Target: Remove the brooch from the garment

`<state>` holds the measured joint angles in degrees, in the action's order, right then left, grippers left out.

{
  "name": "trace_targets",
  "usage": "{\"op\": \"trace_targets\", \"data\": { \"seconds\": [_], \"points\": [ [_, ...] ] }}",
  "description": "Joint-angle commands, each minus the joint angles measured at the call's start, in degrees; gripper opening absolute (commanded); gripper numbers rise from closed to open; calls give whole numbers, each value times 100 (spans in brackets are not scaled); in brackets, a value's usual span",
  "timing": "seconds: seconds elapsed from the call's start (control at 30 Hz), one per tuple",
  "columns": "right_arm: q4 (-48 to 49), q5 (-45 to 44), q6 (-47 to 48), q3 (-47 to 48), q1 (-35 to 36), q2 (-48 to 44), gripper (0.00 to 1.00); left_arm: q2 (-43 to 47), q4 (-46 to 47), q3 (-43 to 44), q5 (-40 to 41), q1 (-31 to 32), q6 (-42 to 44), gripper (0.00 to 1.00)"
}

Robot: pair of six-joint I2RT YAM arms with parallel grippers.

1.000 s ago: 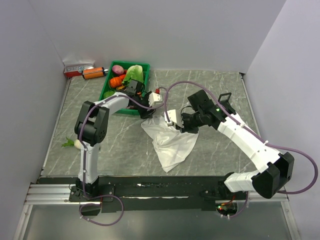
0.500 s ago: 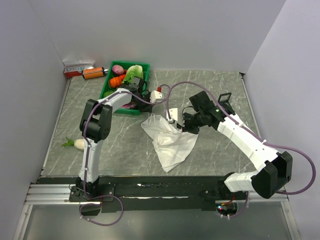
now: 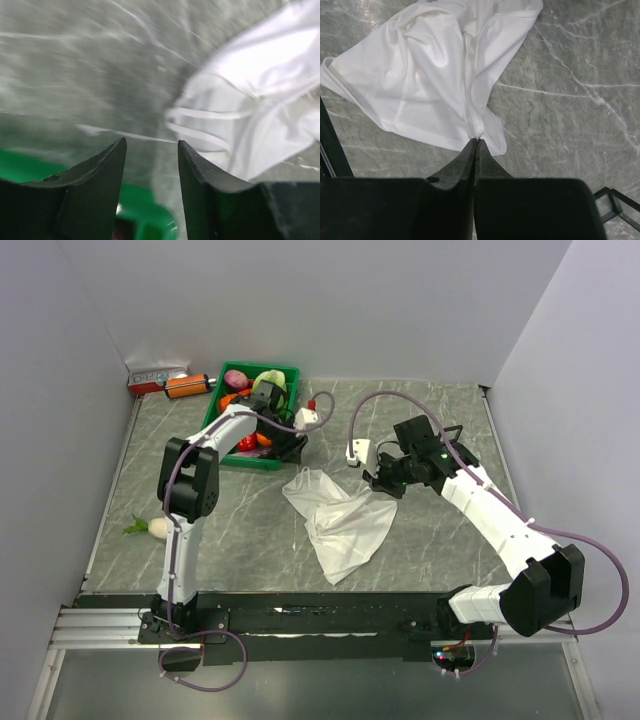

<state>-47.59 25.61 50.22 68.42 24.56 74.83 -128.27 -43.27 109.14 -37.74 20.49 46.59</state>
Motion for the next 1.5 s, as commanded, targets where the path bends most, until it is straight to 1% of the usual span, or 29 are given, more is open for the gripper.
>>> {"op": "trace_targets", "data": {
  "seconds": [0.0, 0.1, 0.27, 0.37, 0.4, 0.47, 0.5, 0.57, 0.6, 0.63, 0.73, 0.87, 0.97, 1.07, 1.13, 1.2, 1.23, 1.27, 1.3, 1.33, 1.37, 1.4, 1.43, 1.47],
  "points": [
    [136, 129, -135, -66, -39, -126, 1, -189, -463, -165, -104, 209, 509, 52],
    [83, 164, -109, -75, -39, -161, 2, -453, -358, -42, 99, 254, 413, 51],
    [83, 217, -21, -180, -47, -162, 2, -708, -384, 362, 3, 262, 97, 49],
    [162, 208, -29, -224, -74, -161, 2, -735, -419, 362, 91, 315, 122, 43],
    [171, 208, -56, -224, -74, -153, 2, -726, -420, 345, 91, 341, 140, 37],
    [215, 208, -82, -242, -82, -153, 1, -717, -446, 336, 91, 350, 166, 30],
    [250, 217, -117, -250, -83, -161, 1, -717, -455, 327, 82, 350, 184, 22],
    [294, 208, -170, -285, -83, -161, 1, -700, -533, 336, 56, 350, 219, 12],
    [338, 191, -187, -303, -83, -161, 1, -682, -560, 327, 47, 350, 245, 3],
    [356, 190, -196, -303, -91, -170, 1, -656, -595, 318, 21, 350, 254, 1],
    [426, 138, -258, -356, -100, -162, 1, -568, -613, 283, -67, 324, 219, 1],
    [558, 59, -346, -347, -179, -135, 0, -410, -631, 441, -365, 236, -96, 1],
    [585, 67, -416, -269, -285, -56, 0, -173, -517, 398, -577, 157, -351, 1],
    [619, -38, -486, -85, -407, -56, 0, 99, -700, 599, -700, 104, -509, 1],
    [672, -73, -600, 56, -582, -74, 0, 459, -605, 670, -726, 8, -772, 1],
    [821, -56, -793, 337, -907, -56, 0, 941, -289, 539, -648, -132, -1097, 1],
    [891, -47, -872, 451, -1031, -12, 0, 1101, 95, 520, -569, -177, -1412, 1],
    [953, -56, -1030, 705, -1293, 92, 0, 1215, 212, 529, -586, -238, -1581, 1],
    [1058, -56, -1110, 855, -1417, 163, 0, 1390, 292, 721, -673, -378, -1678, 1],
    [1085, -56, -1171, 1005, -1523, 233, 0, 1427, 388, 879, -735, -440, -1940, 1],
    [1120, -47, -1250, 1346, -1637, 382, 0, 1453, 450, 1063, -744, -502, -2117, 1],
    [1164, -56, -1277, 1514, -1795, 444, 0, 1462, 503, 1457, -735, -598, -2293, 1],
    [1199, -64, -1312, 1690, -1875, 523, 0, 1462, 625, 1635, -744, -642, -2590, 1],
    [1208, 14, -1382, 1988, -1936, 629, 0, 1471, 696, 1776, -727, -678, -2706, 1]
  ]
}}
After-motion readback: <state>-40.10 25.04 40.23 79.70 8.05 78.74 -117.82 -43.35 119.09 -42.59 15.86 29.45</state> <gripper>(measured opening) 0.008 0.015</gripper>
